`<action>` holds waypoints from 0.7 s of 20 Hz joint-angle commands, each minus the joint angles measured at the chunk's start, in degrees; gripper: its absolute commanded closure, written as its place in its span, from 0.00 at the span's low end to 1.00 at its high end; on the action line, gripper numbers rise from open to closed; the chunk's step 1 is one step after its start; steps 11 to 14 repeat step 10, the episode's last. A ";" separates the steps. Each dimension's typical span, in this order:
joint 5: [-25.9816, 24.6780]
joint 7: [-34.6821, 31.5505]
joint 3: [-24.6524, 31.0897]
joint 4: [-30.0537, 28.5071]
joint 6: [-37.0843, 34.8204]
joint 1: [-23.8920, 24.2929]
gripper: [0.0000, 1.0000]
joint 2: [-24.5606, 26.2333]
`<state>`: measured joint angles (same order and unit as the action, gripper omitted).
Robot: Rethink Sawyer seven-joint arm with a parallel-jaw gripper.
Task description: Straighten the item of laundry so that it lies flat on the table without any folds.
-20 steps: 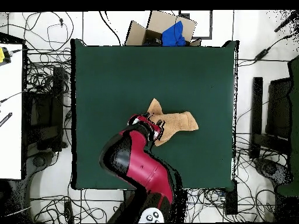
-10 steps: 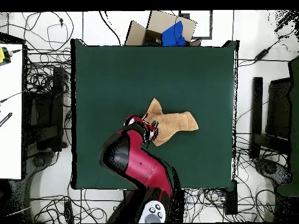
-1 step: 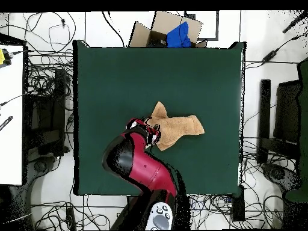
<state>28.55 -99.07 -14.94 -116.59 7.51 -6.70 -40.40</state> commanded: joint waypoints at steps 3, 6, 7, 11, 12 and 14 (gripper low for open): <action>-1.88 -14.58 5.47 -3.45 2.73 0.48 0.00 1.15; -1.96 -13.85 4.46 -3.55 2.40 0.27 0.00 0.56; -1.99 -13.83 4.27 -3.54 2.59 0.20 0.00 0.51; -1.51 -13.94 4.28 -2.35 3.57 -0.18 0.00 2.13; -1.51 -13.94 4.28 -2.35 3.57 -0.18 0.00 2.13; -1.51 -13.94 4.28 -2.35 3.57 -0.18 0.00 2.13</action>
